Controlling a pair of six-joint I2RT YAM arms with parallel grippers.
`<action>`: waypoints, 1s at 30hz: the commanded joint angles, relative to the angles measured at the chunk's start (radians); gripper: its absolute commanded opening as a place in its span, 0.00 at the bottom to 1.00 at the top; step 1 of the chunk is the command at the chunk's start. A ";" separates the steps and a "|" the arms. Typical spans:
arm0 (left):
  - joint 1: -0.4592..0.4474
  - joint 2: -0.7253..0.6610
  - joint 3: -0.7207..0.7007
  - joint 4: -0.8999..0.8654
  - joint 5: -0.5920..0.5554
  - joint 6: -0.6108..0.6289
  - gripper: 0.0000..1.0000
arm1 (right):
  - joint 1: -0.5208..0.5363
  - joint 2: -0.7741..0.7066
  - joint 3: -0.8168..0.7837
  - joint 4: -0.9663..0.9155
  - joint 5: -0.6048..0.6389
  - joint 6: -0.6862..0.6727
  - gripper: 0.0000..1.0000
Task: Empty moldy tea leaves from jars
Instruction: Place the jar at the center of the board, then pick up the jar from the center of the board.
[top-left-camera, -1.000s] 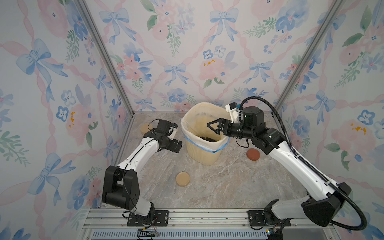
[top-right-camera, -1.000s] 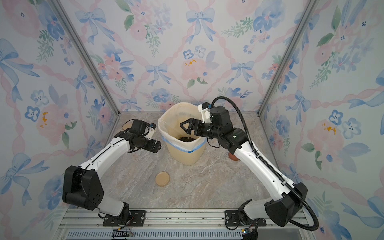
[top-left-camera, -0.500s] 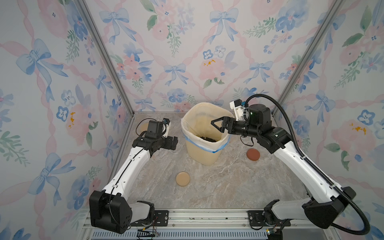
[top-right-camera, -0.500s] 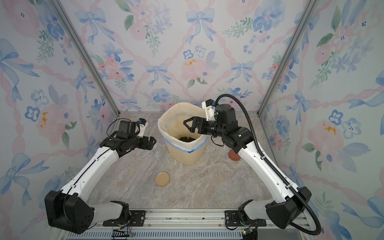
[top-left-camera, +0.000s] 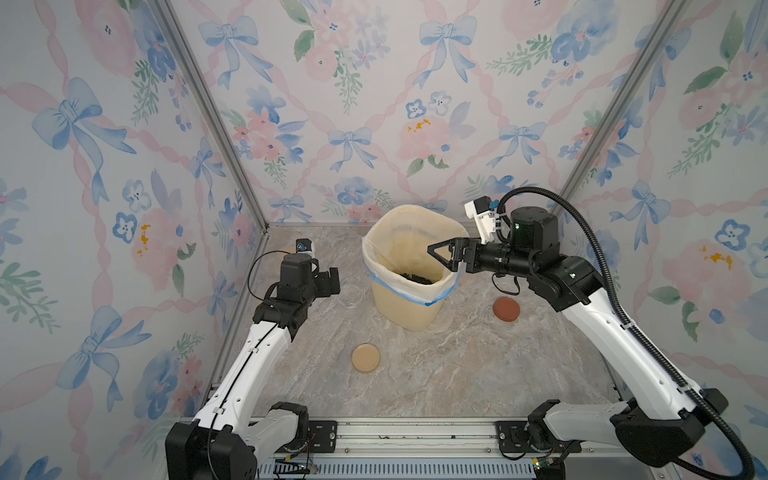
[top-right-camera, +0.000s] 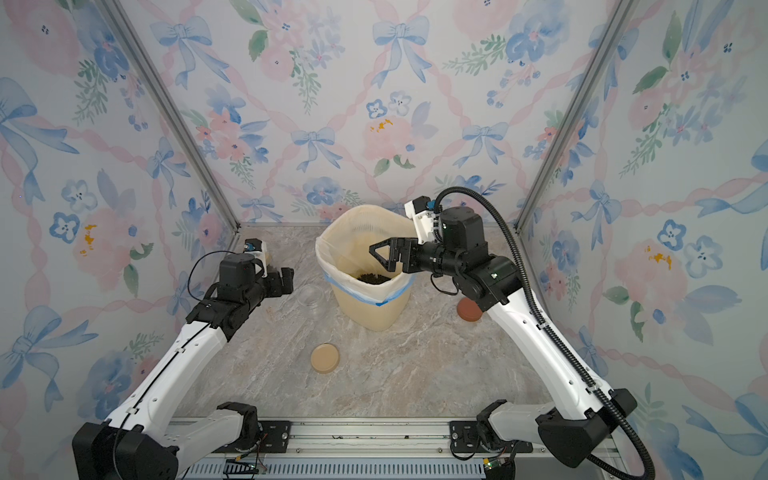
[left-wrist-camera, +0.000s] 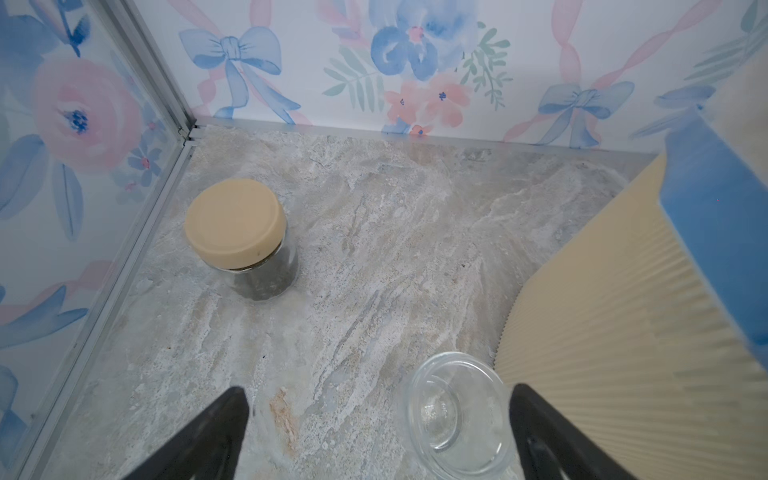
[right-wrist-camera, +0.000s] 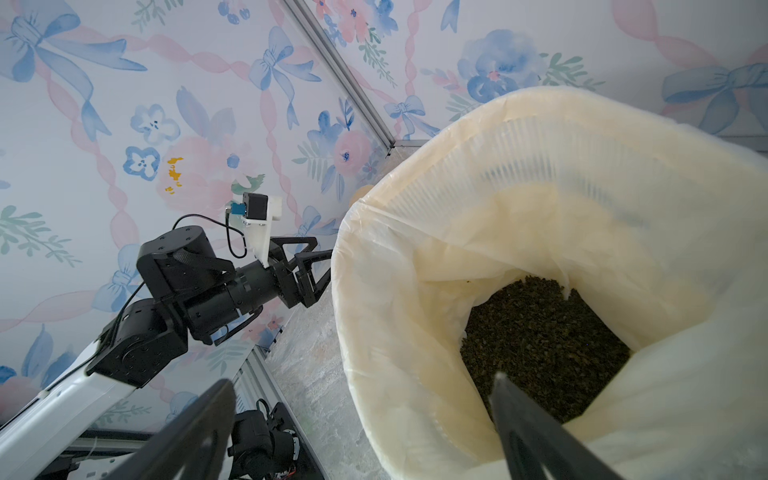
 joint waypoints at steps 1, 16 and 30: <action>0.030 0.016 -0.014 0.105 -0.080 -0.067 0.98 | 0.005 -0.036 -0.013 -0.025 -0.007 -0.029 0.97; 0.225 0.315 0.184 0.090 -0.002 -0.044 0.98 | 0.041 -0.107 -0.069 -0.094 0.010 -0.102 0.97; 0.269 0.591 0.389 0.060 -0.031 -0.028 0.98 | 0.030 -0.171 -0.183 -0.005 -0.021 -0.091 0.97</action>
